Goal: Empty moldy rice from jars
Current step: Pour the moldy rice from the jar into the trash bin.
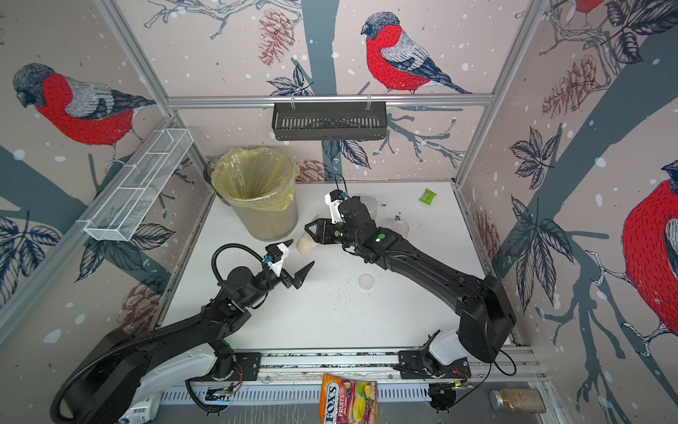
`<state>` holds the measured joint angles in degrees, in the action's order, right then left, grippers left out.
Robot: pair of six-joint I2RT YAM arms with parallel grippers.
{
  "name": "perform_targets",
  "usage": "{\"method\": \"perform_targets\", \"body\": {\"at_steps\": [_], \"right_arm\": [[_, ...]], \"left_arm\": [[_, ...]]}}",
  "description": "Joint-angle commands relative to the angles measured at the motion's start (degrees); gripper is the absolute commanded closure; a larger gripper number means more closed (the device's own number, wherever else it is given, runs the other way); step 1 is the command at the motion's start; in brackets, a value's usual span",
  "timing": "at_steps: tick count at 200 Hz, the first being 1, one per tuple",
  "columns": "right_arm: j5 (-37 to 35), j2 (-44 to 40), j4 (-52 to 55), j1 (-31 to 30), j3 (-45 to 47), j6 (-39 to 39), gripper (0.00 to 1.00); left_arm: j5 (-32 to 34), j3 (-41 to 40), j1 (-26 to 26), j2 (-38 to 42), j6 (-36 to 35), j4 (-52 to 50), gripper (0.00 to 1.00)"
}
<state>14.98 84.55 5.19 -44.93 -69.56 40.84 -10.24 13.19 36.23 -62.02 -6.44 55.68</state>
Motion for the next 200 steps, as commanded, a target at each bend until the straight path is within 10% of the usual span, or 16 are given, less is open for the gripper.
{"method": "perform_targets", "body": {"at_steps": [1, 200], "right_arm": [[0.4, -0.1, 2.1, 0.9, -1.3, 2.0, 0.71], [1.9, 1.9, 3.2, 2.3, -6.4, 5.8, 0.71]], "left_arm": [[-0.1, 0.9, 0.0, -3.2, 0.5, 11.7, 0.01], [-7.1, 3.0, -3.9, -17.3, 5.7, 30.6, 0.12]]}}
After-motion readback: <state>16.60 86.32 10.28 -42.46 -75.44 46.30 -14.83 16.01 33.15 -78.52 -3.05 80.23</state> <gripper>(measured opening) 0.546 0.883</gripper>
